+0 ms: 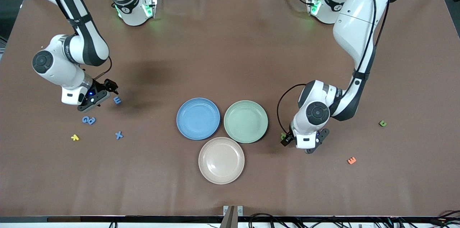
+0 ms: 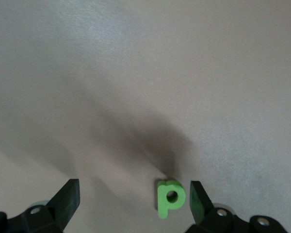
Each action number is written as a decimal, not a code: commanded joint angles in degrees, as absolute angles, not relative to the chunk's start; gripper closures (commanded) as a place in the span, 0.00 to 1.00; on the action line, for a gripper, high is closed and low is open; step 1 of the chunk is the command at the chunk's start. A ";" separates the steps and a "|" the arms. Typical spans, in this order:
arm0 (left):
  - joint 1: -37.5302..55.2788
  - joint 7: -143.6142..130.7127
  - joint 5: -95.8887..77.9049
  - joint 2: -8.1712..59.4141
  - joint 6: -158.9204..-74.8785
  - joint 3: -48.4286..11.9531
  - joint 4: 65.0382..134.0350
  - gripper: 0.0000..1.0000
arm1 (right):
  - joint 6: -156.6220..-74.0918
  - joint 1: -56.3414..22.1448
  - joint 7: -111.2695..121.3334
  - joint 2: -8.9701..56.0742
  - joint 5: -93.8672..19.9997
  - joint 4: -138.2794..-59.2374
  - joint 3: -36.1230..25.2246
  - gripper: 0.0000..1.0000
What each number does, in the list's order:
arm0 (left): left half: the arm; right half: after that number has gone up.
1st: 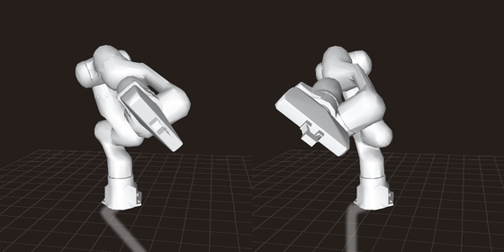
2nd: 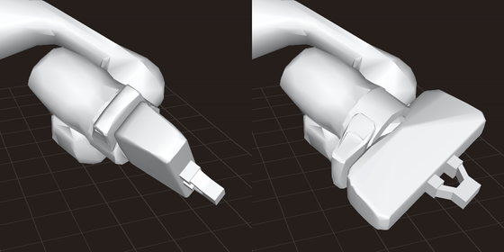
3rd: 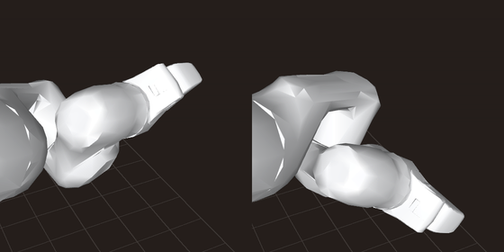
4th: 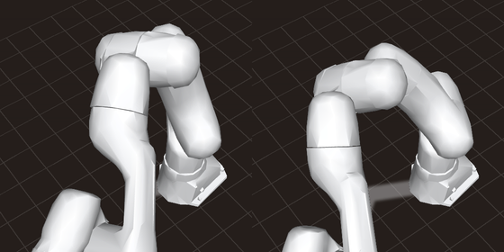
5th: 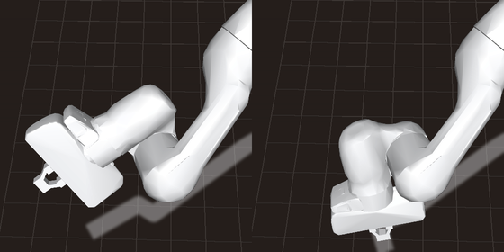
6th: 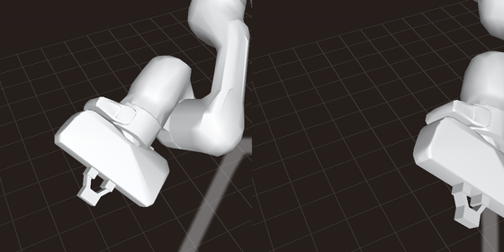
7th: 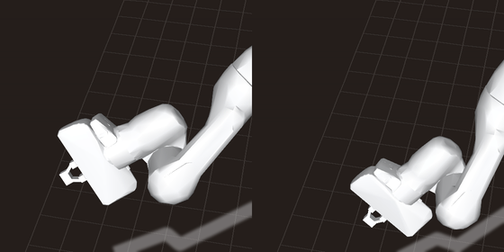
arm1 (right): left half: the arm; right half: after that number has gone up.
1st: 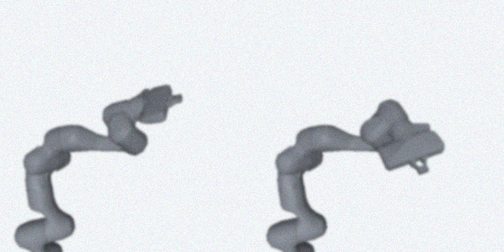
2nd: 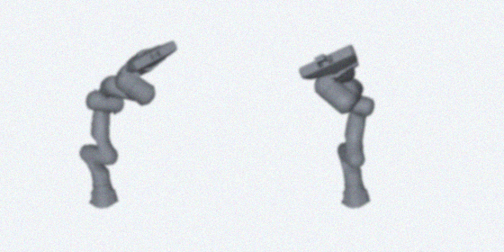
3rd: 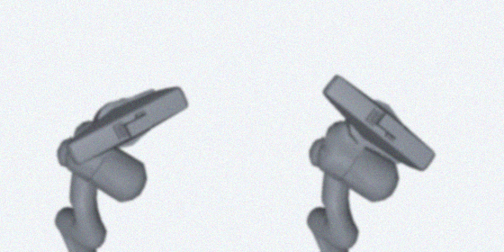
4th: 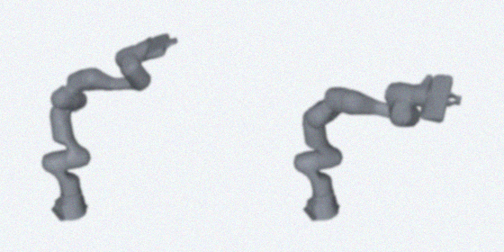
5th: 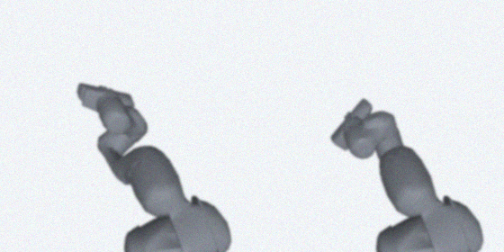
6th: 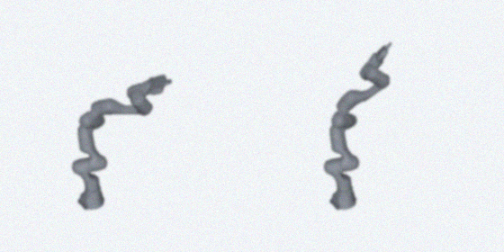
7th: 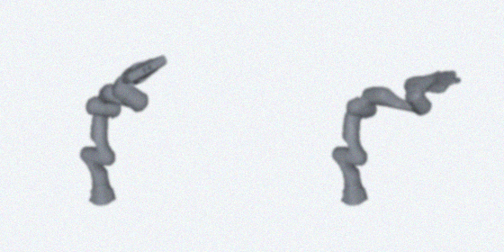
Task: Sort letters by color into matching plates
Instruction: 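Grasp the blue 3 with the right gripper while the left gripper grasps green p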
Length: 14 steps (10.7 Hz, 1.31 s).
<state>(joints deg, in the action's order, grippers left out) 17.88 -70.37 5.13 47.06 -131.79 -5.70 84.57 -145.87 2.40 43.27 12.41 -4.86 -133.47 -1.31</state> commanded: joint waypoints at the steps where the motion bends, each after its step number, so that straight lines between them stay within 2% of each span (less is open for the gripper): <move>1: 18.54 -72.25 6.86 49.57 -136.03 -5.36 82.36 0.00 | -152.38 2.81 44.38 17.13 -5.01 -133.77 -0.97 0.00; 4: 19.07 -72.07 6.77 50.89 -139.57 -5.36 82.27 0.00 | -159.41 3.16 48.42 20.29 -5.01 -135.87 -0.97 0.00; 11: 21.27 -74.27 6.86 50.89 -139.04 -5.36 82.44 0.00 | -163.65 4.22 53.35 20.21 -4.92 -140.54 -0.97 0.00; 12: 21.27 -74.27 6.86 50.89 -139.04 -5.27 82.44 0.00 | -163.57 4.31 53.35 20.21 -4.92 -140.45 -0.97 0.07; 13: 21.27 -74.35 6.77 50.80 -139.04 -4.06 82.35 0.00 | -163.65 4.22 53.35 20.21 -4.92 -140.36 -0.97 0.22; 14: 21.27 -74.27 6.68 50.89 -139.04 -3.35 82.35 0.00 | -163.65 4.22 53.35 20.21 -4.92 -140.27 -0.97 0.28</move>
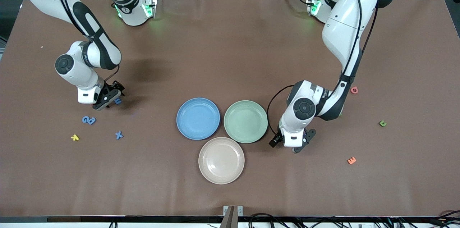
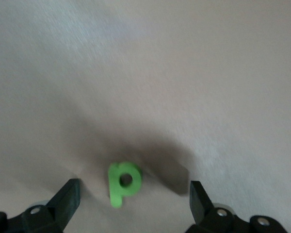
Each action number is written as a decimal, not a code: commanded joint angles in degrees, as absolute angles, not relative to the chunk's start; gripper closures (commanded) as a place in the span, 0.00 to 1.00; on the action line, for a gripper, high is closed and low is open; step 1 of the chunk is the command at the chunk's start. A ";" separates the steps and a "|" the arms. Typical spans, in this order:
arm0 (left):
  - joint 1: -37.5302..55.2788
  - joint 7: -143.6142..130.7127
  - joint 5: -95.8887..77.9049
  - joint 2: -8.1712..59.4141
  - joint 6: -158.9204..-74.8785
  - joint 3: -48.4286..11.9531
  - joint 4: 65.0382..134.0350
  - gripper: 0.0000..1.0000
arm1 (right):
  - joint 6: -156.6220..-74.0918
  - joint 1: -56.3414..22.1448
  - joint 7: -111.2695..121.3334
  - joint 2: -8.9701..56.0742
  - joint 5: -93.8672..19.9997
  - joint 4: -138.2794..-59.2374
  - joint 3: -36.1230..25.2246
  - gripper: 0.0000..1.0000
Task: Sort letters by color into matching plates
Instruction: 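Grasp the blue 3 with the right gripper while the left gripper grasps green p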
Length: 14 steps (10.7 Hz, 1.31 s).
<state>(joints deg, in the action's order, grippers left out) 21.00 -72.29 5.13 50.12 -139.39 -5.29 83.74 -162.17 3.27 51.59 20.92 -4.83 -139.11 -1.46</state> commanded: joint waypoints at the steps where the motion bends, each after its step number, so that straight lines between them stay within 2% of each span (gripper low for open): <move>1: 21.27 -74.27 6.77 50.89 -139.04 -3.34 82.35 0.00 | -163.65 4.13 53.35 20.30 -5.01 -140.19 -0.97 0.31; 10: 22.24 -74.79 6.59 50.54 -139.04 -3.34 82.35 0.00 | -163.65 3.96 52.21 20.21 -5.62 -139.39 0.00 0.36; 13: 22.06 -74.79 6.86 50.80 -138.96 -3.34 82.53 0.00 | -163.65 3.96 51.68 20.22 -5.62 -138.87 0.44 0.50; 14: 22.15 -74.79 6.86 50.80 -138.96 -3.34 82.53 0.00 | -163.57 3.96 51.51 20.30 -5.62 -138.69 0.44 0.50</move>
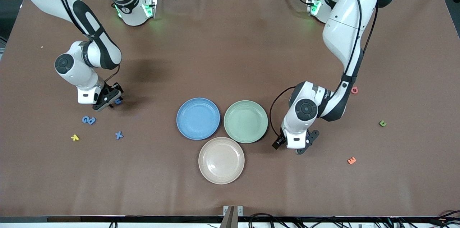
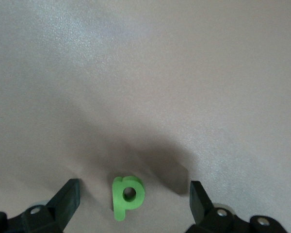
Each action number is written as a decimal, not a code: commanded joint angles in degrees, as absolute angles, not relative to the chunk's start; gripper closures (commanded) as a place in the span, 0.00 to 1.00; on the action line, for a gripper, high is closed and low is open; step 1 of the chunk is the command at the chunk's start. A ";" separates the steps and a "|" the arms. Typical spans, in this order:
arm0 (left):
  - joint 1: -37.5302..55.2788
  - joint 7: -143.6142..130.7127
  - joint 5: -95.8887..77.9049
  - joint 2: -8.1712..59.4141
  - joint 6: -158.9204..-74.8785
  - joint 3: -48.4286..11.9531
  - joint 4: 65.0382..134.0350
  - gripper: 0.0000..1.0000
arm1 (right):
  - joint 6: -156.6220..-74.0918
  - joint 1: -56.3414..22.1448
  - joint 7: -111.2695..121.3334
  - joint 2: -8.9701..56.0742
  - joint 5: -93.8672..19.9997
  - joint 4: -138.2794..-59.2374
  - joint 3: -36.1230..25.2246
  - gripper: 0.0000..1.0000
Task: Sort letters by color into matching plates
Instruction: 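Grasp the blue 3 with the right gripper while the left gripper grasps green p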
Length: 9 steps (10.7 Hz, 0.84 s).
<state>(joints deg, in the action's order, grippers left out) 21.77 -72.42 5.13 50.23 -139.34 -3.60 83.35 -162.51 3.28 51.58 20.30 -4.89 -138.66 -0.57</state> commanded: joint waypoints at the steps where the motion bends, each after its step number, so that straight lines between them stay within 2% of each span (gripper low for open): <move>1: 22.15 -74.79 6.86 50.89 -138.96 -3.25 82.53 0.00 | -163.56 3.96 51.50 20.30 -5.62 -138.69 0.44 0.50; 6: 22.15 -74.79 6.86 50.89 -138.96 -3.25 82.53 0.00 | -163.57 4.04 51.50 20.13 -5.62 -138.69 0.79 0.75; 7: 22.15 -74.79 6.94 50.89 -139.04 -3.25 82.62 0.00 | -163.48 4.04 51.33 20.13 -5.62 -138.69 0.79 0.77; 8: 22.32 -74.79 6.94 50.89 -138.96 -3.16 82.62 0.24 | -163.39 4.04 50.28 20.04 -5.62 -138.60 0.79 0.79; 9: 22.41 -74.79 7.03 50.89 -139.04 -3.16 82.62 0.91 | -163.21 3.96 49.58 19.78 -5.62 -138.60 0.79 0.82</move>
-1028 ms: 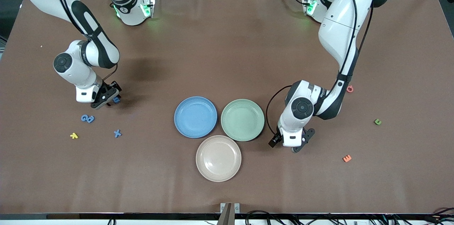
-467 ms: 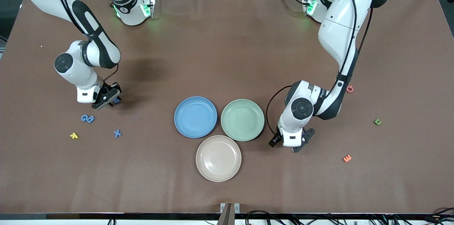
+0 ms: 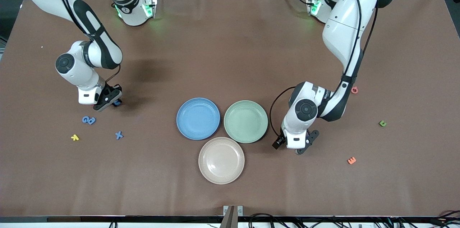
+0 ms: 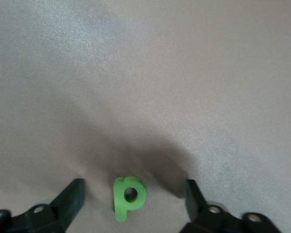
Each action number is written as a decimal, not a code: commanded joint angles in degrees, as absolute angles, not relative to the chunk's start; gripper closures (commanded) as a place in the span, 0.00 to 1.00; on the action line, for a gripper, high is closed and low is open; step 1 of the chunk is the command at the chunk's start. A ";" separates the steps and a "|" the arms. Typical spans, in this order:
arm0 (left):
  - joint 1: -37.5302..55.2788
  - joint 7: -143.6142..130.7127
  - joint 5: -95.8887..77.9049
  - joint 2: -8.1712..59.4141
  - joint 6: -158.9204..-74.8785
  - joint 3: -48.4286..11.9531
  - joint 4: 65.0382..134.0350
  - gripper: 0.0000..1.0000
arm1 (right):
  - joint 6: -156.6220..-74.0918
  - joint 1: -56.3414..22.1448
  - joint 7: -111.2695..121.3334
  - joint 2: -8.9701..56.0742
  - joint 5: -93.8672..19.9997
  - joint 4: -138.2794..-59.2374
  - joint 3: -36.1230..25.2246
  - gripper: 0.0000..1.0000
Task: Sort letters by color into matching plates
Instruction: 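Grasp the blue 3 with the right gripper while the left gripper grasps green p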
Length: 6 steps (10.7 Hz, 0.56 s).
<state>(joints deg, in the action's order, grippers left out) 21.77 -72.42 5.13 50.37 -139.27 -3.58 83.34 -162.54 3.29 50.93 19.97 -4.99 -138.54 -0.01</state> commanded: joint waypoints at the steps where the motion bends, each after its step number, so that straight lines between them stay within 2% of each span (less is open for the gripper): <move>1: 22.50 -74.88 7.03 50.89 -138.96 -3.16 82.62 1.00 | -163.13 3.96 49.31 19.69 -5.62 -138.52 0.88 0.86; 4: 22.50 -74.88 7.03 50.80 -138.96 -3.16 82.62 1.00 | -162.34 3.87 44.32 18.11 -5.62 -137.99 0.97 0.88; 6: 22.41 -74.88 7.03 50.45 -138.96 -3.16 82.62 1.00 | -154.99 3.52 37.22 16.09 -5.62 -134.93 1.93 0.88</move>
